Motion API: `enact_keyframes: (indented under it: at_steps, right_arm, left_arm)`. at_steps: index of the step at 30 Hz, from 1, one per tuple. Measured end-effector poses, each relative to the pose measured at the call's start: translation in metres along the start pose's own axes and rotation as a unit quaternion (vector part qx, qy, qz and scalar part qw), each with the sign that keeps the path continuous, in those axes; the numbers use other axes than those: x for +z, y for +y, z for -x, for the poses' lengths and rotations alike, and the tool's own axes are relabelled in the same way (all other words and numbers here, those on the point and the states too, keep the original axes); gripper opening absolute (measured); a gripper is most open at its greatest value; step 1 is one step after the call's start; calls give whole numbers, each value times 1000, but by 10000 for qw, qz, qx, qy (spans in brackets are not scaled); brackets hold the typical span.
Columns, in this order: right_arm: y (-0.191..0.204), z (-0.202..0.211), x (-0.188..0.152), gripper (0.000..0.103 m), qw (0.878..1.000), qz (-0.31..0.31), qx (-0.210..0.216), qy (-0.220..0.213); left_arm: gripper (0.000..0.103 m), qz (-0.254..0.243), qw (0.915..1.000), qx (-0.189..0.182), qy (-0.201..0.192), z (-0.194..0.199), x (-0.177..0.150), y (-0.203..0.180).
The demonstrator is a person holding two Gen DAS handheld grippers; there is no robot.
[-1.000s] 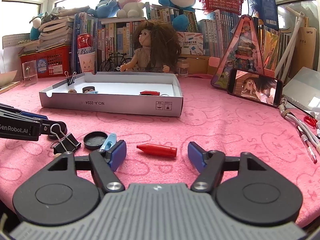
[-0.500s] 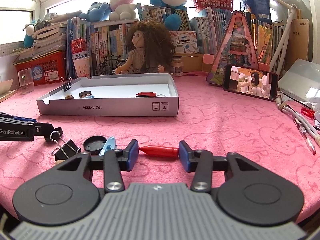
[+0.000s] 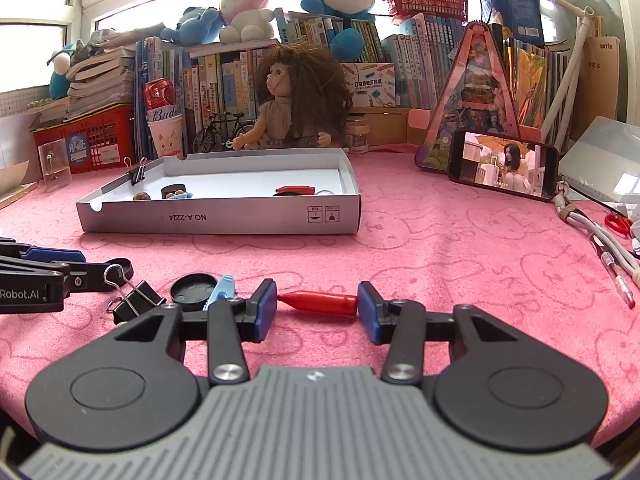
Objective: Organize rigid objects
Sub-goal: 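Grasp the red crayon with the right tool while the left tool grasps a black lid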
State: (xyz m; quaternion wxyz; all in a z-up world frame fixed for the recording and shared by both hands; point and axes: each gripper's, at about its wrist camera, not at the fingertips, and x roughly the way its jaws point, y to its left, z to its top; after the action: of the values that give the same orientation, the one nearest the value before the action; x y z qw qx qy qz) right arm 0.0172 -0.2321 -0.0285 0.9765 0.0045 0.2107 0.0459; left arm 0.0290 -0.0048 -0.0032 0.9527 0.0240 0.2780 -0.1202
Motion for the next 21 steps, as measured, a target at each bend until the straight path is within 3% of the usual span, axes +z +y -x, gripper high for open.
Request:
enact_keyframes:
  at_steps: [10, 13, 21]
  right_arm:
    - [1, 1, 1, 50, 10000, 24, -10, -21]
    - [1, 1, 3, 49, 10000, 33, -3, -40]
    - [0, 0, 12, 49, 9999, -5, 27, -124]
  left_arm:
    - [42, 19, 10000, 37, 47, -12, 4, -4]
    - [30, 34, 10000, 54, 24, -13, 5, -5]
    - [30, 176, 9998, 87, -53, -12, 12, 0]
